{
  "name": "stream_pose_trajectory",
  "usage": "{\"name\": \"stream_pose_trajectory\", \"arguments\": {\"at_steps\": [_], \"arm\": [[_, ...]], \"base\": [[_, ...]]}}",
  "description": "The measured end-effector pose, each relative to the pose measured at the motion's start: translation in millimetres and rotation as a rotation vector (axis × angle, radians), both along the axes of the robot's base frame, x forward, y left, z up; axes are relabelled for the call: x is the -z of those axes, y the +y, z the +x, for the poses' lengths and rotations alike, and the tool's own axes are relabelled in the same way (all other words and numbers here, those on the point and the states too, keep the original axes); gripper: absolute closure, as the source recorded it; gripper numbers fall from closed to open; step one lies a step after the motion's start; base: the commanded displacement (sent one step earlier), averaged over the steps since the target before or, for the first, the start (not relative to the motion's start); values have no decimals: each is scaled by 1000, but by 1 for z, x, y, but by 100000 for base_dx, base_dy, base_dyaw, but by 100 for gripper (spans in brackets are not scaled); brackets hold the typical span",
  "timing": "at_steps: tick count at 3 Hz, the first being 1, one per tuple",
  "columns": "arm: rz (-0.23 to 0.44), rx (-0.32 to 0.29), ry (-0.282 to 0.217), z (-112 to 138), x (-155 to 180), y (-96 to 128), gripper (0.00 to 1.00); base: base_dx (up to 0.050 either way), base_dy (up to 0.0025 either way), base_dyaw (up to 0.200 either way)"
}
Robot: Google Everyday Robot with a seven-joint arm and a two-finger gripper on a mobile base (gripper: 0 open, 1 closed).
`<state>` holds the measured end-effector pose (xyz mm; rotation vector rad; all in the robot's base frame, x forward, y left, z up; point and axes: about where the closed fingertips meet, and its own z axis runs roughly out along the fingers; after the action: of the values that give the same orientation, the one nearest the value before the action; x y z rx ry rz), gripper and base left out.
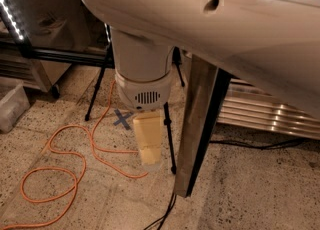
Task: Close left fridge door
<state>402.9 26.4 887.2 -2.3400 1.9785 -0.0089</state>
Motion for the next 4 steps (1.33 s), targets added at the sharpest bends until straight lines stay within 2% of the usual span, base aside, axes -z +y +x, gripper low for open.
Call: {"name": "stream_pose_trajectory", "arguments": {"at_steps": [2, 3, 4], "arm": [[0, 0, 0, 0, 0, 0, 0], [0, 0, 0, 0, 0, 0, 0], [0, 0, 0, 0, 0, 0, 0]], "base": [[4057, -227, -11318], [5002, -1, 28], [0, 1, -19013]]}}
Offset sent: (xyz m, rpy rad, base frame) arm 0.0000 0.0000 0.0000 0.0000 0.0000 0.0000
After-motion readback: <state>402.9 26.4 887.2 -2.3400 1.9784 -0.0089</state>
